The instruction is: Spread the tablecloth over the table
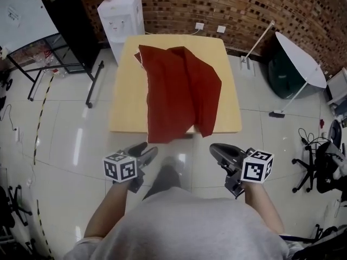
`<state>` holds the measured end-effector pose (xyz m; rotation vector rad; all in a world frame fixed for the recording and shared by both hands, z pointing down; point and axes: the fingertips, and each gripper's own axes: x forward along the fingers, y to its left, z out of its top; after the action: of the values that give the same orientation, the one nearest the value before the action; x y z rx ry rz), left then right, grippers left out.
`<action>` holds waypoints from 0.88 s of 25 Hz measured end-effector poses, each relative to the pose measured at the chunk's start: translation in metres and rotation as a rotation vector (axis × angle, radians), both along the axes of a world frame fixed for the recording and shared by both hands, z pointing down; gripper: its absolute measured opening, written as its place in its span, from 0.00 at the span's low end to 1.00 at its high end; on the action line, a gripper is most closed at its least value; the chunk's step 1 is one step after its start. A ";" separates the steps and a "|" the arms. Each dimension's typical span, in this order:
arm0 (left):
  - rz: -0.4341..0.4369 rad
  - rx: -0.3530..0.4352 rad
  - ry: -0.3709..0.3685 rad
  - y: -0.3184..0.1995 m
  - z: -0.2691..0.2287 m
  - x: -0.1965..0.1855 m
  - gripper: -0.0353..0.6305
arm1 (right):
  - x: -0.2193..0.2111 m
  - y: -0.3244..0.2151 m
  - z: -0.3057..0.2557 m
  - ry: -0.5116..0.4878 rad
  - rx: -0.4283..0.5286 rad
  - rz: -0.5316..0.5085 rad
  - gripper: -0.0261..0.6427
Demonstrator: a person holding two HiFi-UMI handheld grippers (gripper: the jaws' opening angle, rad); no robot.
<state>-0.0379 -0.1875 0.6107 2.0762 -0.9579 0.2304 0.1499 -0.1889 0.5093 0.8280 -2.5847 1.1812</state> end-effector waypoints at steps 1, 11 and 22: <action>-0.007 -0.029 0.029 -0.002 0.010 -0.002 0.41 | 0.001 -0.001 0.003 0.007 -0.009 0.001 0.05; -0.038 -0.259 0.465 -0.031 0.049 0.008 0.67 | 0.000 -0.016 0.027 0.069 -0.031 0.008 0.04; -0.136 -0.338 0.792 -0.051 0.033 0.015 0.15 | 0.005 -0.028 0.036 0.098 -0.040 0.021 0.05</action>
<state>-0.0231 -0.2389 0.6441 1.5637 -0.5143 -0.4480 0.1554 -0.2170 0.5455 0.8833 -2.4729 1.1633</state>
